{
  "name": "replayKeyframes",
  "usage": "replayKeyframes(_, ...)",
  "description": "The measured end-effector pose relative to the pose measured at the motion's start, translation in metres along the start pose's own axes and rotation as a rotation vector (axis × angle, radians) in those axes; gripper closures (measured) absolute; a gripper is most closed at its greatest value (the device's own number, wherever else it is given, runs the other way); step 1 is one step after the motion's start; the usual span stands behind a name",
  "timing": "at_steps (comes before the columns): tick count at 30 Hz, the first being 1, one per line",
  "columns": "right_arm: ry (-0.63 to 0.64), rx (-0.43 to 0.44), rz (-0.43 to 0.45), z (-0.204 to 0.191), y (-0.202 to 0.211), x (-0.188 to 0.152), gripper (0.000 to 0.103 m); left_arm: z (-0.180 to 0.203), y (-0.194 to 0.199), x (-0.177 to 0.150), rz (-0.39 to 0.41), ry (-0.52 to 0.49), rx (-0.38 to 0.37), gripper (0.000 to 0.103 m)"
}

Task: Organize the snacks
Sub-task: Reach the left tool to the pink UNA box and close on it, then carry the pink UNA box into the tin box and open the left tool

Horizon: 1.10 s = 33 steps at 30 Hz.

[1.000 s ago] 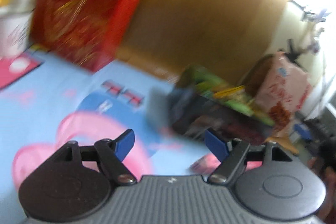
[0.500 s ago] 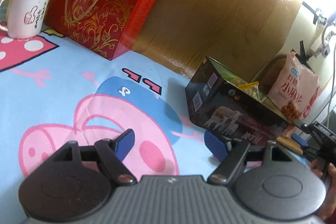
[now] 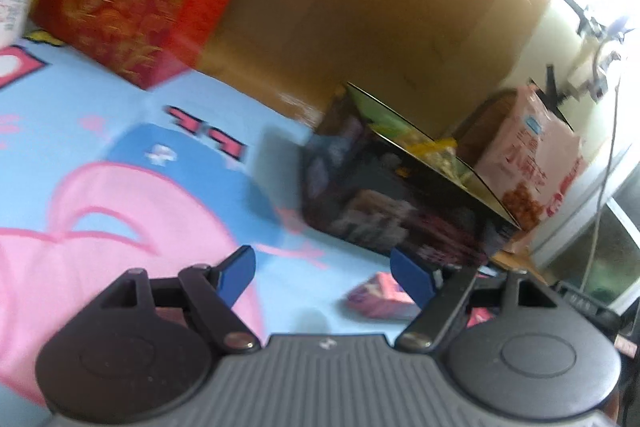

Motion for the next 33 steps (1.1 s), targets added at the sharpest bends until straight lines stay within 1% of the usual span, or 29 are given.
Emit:
replayKeyframes(2,0.123,-0.005,-0.078,-0.020,-0.015,-0.015,0.058,0.018,-0.007,-0.004,-0.018,-0.031,-0.023,0.028)
replayKeyframes(3,0.189,-0.019,-0.098,-0.029,-0.021,-0.020,0.058,0.026,-0.009,-0.007,-0.023,-0.058,-0.025,0.031)
replayKeyframes(4,0.233,-0.008,-0.122,-0.037,-0.026,-0.026,0.058,0.036,-0.011,-0.010,-0.031,-0.101,-0.022,0.035)
replayKeyframes(5,0.233,0.020,-0.144,-0.042,-0.029,-0.031,0.061,0.046,-0.013,-0.015,-0.031,-0.162,-0.002,0.048)
replayKeyframes(6,0.225,0.028,-0.148,-0.045,-0.030,-0.036,0.060,0.053,-0.012,-0.020,-0.026,-0.209,0.017,0.052)
replayKeyframes(7,0.247,0.023,-0.146,-0.049,-0.029,-0.039,0.060,0.058,-0.009,-0.023,-0.015,-0.238,0.020,0.052)
replayKeyframes(8,0.270,0.014,-0.143,-0.052,-0.027,-0.042,0.060,0.059,-0.006,-0.026,-0.009,-0.246,0.022,0.052)
replayKeyframes(12,0.260,0.020,-0.133,-0.052,-0.012,-0.053,0.060,0.054,0.011,-0.038,-0.035,-0.234,-0.014,0.053)
replayKeyframes(16,0.292,0.049,-0.162,-0.062,0.018,-0.074,0.060,0.051,0.040,-0.063,-0.058,-0.263,-0.040,0.053)
replayKeyframes(17,0.308,0.059,-0.171,-0.066,0.028,-0.082,0.060,0.050,0.050,-0.071,-0.071,-0.265,-0.049,0.054)
replayKeyframes(19,0.343,0.082,-0.177,-0.073,0.050,-0.098,0.060,0.048,0.068,-0.080,-0.077,-0.270,-0.065,0.054)
replayKeyframes(21,0.385,0.099,-0.203,-0.083,0.066,-0.116,0.060,0.042,0.085,-0.095,-0.100,-0.272,-0.079,0.052)
replayKeyframes(23,0.434,0.123,-0.213,-0.091,0.080,-0.134,0.058,0.036,0.102,-0.110,-0.088,-0.286,-0.081,0.053)
replayKeyframes(25,0.474,0.145,-0.243,-0.097,0.090,-0.151,0.057,0.031,0.114,-0.121,-0.080,-0.301,-0.075,0.050)
replayKeyframes(27,0.548,0.157,-0.257,-0.105,0.097,-0.165,0.054,0.027,0.128,-0.130,-0.071,-0.310,-0.082,0.043)
replayKeyframes(28,0.587,0.159,-0.266,-0.109,0.100,-0.170,0.054,0.026,0.133,-0.133,-0.071,-0.309,-0.086,0.040)
replayKeyframes(29,0.613,0.157,-0.273,-0.112,0.101,-0.172,0.054,0.024,0.138,-0.134,-0.072,-0.305,-0.092,0.035)
replayKeyframes(30,0.636,0.157,-0.283,-0.115,0.102,-0.174,0.053,0.022,0.142,-0.133,-0.069,-0.294,-0.095,0.033)
replayKeyframes(32,0.676,0.145,-0.286,-0.117,0.102,-0.173,0.052,0.015,0.150,-0.124,-0.049,-0.264,-0.092,0.033)
replayKeyframes(33,0.693,0.138,-0.284,-0.116,0.102,-0.172,0.048,0.013,0.153,-0.120,-0.039,-0.250,-0.090,0.033)
Point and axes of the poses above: each gripper's, at about its wrist camera, not at the fingertips, and y roughly against the way its jaws point, z to its right, x to its top, the point moved 10 cm from there along -y, roughly the way its jaws point, and after that the axes turned 13 degrees about x, right-handed, at the moved point
